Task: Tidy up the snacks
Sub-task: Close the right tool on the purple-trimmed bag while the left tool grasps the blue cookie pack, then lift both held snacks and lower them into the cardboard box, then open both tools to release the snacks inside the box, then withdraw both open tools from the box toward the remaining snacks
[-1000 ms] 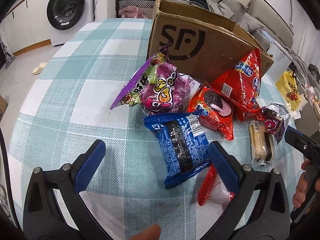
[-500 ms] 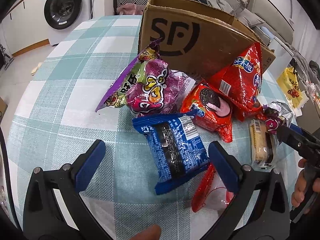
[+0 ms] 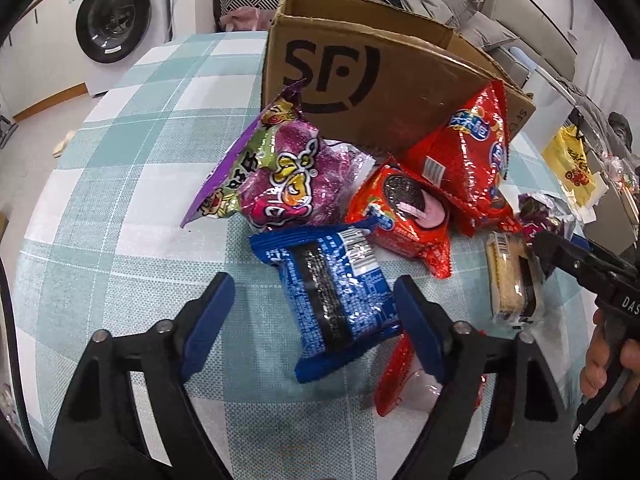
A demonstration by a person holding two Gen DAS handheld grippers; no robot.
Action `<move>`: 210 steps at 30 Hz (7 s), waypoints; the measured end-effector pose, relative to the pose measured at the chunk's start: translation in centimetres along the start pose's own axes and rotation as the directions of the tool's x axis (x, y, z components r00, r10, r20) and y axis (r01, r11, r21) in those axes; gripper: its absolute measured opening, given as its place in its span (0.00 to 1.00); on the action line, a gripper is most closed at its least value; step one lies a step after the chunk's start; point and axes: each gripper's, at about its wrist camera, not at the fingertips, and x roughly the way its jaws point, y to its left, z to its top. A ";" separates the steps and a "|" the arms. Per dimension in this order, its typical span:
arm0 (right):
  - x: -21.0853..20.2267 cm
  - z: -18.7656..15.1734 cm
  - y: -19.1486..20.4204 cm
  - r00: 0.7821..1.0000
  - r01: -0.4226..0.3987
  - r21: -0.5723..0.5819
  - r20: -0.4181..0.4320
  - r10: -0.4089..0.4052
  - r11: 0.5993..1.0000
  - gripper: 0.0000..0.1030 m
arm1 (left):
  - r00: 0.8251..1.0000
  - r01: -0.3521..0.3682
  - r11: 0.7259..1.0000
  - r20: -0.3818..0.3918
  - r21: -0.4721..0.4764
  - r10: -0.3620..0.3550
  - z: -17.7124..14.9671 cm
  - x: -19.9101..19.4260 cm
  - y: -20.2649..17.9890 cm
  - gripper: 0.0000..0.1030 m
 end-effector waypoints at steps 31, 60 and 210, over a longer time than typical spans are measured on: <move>-4.6 -0.6 0.6 0.992 -0.022 0.009 0.122 0.021 1.000 0.47 | 0.990 0.106 0.994 0.094 0.041 -0.109 -1.5 -5.3 -0.7 0.40; -9.4 3.8 5.8 0.968 -0.102 -0.113 0.218 0.125 0.988 0.47 | 0.959 0.094 0.992 0.259 0.084 -0.113 3.4 -11.9 -2.6 0.41; 0.8 -2.1 3.6 0.991 0.073 -0.096 -0.107 -0.083 0.993 1.00 | 0.995 -0.006 0.999 0.097 0.050 0.002 -3.1 -6.5 -1.5 0.99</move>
